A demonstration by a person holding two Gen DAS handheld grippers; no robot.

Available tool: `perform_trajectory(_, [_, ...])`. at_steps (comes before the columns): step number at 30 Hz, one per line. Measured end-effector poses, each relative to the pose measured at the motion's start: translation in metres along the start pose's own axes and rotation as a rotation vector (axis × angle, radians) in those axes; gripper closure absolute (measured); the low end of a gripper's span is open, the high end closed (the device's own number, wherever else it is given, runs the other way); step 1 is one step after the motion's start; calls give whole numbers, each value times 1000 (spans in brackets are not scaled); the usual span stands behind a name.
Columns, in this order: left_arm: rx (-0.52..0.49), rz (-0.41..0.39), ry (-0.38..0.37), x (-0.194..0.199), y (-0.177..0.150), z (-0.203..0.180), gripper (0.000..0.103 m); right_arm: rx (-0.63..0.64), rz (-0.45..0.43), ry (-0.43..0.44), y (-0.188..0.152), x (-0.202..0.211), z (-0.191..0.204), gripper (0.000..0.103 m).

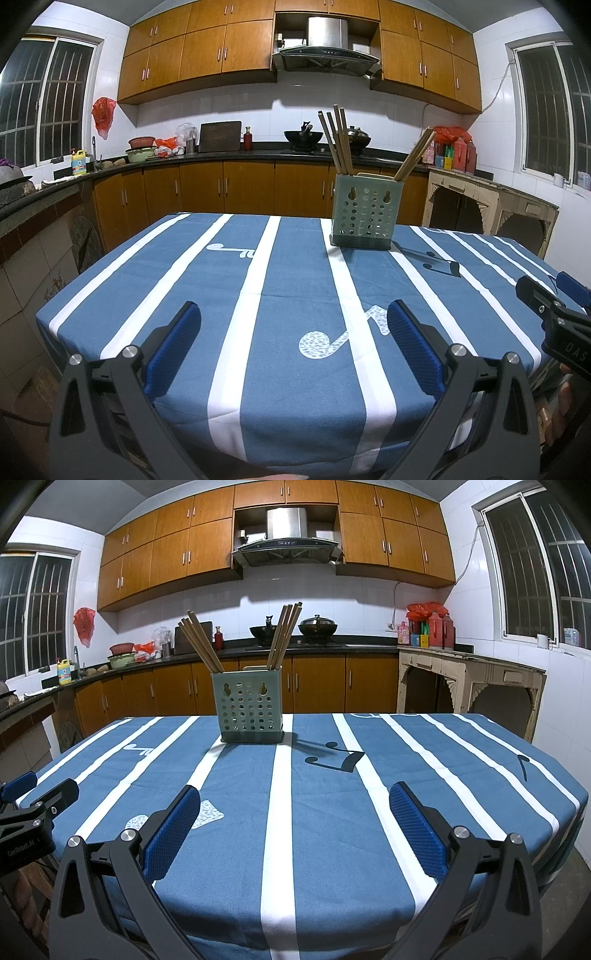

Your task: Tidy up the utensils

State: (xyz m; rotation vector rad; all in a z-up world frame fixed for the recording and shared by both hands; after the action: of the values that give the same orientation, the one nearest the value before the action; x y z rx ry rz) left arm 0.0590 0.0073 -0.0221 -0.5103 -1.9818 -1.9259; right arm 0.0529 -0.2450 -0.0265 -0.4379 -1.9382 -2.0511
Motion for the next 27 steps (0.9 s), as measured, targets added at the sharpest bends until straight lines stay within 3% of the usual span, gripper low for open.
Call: perform_trajectory(27, [-2, 4, -2, 0, 2, 1, 4, -1, 1, 0, 1, 1, 0, 2])
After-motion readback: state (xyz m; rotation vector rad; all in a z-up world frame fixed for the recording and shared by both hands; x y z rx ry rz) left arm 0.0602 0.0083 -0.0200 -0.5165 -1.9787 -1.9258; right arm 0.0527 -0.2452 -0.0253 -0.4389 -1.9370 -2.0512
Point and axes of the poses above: each gripper's, at about its wrist camera, not at the fingertips, and x roughly against the way its jaws point, z to its left, y to its top, the point moved 7 cm from there along -x, roughly the way its jaws point, and after that the axes turned 6 degrees about z, right-handed, at the moved point
